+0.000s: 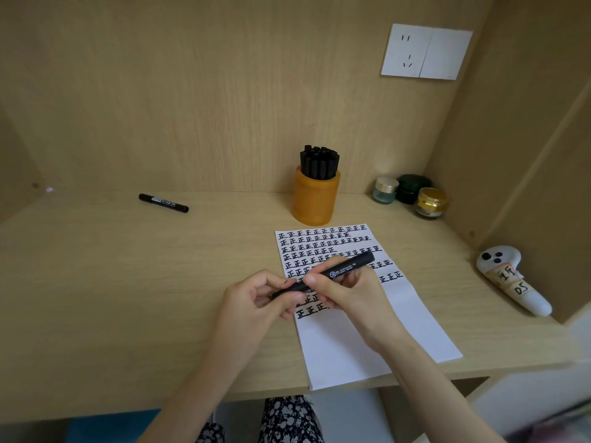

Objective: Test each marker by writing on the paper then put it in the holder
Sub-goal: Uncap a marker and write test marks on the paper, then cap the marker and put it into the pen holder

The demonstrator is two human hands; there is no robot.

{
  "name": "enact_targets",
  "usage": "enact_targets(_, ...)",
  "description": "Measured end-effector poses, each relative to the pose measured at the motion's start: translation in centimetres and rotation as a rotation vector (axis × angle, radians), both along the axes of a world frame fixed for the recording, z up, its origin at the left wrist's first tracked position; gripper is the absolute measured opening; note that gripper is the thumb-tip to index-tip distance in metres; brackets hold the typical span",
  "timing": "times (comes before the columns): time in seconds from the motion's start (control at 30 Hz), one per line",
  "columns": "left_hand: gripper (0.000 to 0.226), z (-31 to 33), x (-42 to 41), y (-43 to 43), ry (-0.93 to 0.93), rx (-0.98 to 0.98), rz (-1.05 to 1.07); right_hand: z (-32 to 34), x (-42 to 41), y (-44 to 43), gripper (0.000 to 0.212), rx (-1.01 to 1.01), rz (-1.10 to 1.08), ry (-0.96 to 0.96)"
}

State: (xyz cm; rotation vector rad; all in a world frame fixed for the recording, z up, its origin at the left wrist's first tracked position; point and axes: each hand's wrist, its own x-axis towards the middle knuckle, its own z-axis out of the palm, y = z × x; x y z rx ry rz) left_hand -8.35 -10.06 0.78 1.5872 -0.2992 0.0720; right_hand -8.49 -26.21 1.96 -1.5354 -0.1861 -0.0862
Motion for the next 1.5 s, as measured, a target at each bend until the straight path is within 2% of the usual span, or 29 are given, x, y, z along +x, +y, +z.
enact_targets(0.13,0.012,0.3,0.6,0.1,0.001,0.008,0.000,-0.4,0.3,0.2,0.003,0.025,-0.001,0.036)
enact_targets(0.23,0.013,0.8,1.1,0.1,-0.013,0.041,0.013,-0.6,0.9,0.3,0.019,0.074,-0.010,0.087)
enact_targets(0.27,0.014,1.1,1.4,0.1,-0.021,0.057,0.022,-0.6,1.2,0.3,0.029,0.068,-0.050,0.109)
enact_targets(0.33,0.015,1.6,2.1,0.2,-0.044,0.099,0.059,-0.4,1.9,0.0,0.062,-0.024,-0.201,0.132)
enact_targets(0.4,0.016,2.0,2.9,0.4,-0.082,0.168,0.105,-0.2,2.4,-0.9,0.080,-0.229,-0.362,-0.012)
enact_targets(0.47,0.013,2.6,3.7,0.4,-0.127,0.248,0.142,0.2,2.8,-1.8,0.070,-0.488,-0.392,-0.266)
enact_targets(0.53,0.012,3.3,4.4,0.0,-0.172,0.318,0.155,0.8,3.7,-2.2,0.043,-0.700,-0.343,-0.474)
enact_targets(0.6,0.013,4.2,5.0,-0.6,-0.225,0.366,0.142,1.1,4.7,-2.3,0.025,-0.773,-0.287,-0.612)
enact_targets(0.73,0.019,5.5,6.6,-1.8,-0.286,0.374,0.124,2.2,6.0,-2.4,0.020,-0.679,-0.218,-0.557)
enact_targets(0.87,0.017,6.9,8.6,-2.7,-0.266,0.287,0.089,3.4,7.4,-2.4,0.045,-0.619,-0.162,-0.504)
enact_targets(1.0,0.022,7.5,11.5,-3.2,-0.246,0.315,0.066,5.0,10.3,-3.1,0.063,-0.489,-0.190,-0.503)
enact_targets(1.23,0.014,6.9,17.0,-4.2,-0.284,0.495,0.168,9.3,18.8,-6.1,0.054,-0.310,-0.524,-0.531)
enact_targets(1.5,0.027,7.7,23.0,-5.9,-0.386,0.594,0.208,10.4,24.9,-6.3,0.047,-0.212,-0.559,-0.548)
